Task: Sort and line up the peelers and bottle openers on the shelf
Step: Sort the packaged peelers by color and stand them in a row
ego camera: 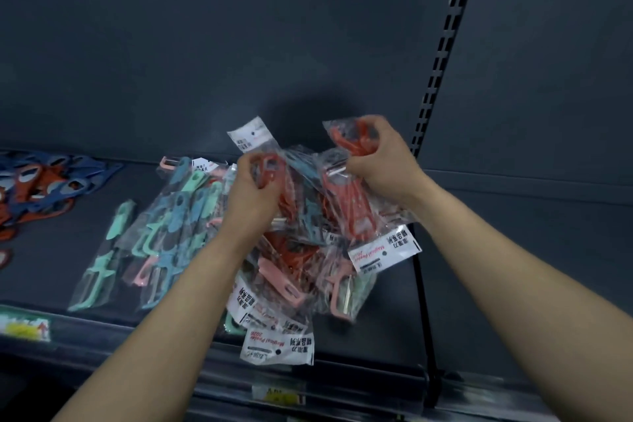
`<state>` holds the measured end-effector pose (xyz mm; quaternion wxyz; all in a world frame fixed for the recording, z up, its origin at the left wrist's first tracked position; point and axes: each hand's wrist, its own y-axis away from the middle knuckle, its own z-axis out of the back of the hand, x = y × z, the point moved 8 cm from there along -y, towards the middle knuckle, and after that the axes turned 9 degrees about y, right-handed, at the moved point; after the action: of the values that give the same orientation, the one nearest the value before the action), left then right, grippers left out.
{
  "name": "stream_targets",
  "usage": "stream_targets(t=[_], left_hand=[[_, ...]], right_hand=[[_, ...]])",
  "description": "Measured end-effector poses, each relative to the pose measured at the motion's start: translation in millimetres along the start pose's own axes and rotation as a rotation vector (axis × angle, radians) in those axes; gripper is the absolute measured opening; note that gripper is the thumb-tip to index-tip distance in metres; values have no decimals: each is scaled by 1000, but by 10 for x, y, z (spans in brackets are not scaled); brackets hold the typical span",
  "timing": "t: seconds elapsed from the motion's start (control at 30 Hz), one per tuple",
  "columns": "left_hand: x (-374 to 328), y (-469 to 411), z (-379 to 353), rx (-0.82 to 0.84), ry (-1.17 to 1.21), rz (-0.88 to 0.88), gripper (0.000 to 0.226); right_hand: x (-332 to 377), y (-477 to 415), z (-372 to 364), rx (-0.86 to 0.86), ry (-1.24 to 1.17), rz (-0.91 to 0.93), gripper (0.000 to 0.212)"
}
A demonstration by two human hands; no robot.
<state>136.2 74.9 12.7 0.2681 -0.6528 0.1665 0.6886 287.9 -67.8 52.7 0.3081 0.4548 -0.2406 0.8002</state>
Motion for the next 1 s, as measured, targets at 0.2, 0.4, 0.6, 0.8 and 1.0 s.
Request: stream_targets(t=[0.2, 0.4, 0.6, 0.8, 1.0], left_hand=[[153, 232, 46, 150, -445, 195, 63], [325, 416, 80, 298, -762, 321, 27], [177, 451, 68, 270, -1034, 185, 38], [298, 517, 17, 364, -1025, 295, 42], [312, 463, -102, 444, -936, 304, 39]], right_hand=[[-357, 116, -549, 287, 202, -58, 72], [-440, 81, -694, 321, 518, -32, 95], [-448, 46, -592, 127, 612, -40, 88], [-440, 99, -569, 152, 437, -15, 93], [-417, 212, -688, 306, 464, -22, 104]])
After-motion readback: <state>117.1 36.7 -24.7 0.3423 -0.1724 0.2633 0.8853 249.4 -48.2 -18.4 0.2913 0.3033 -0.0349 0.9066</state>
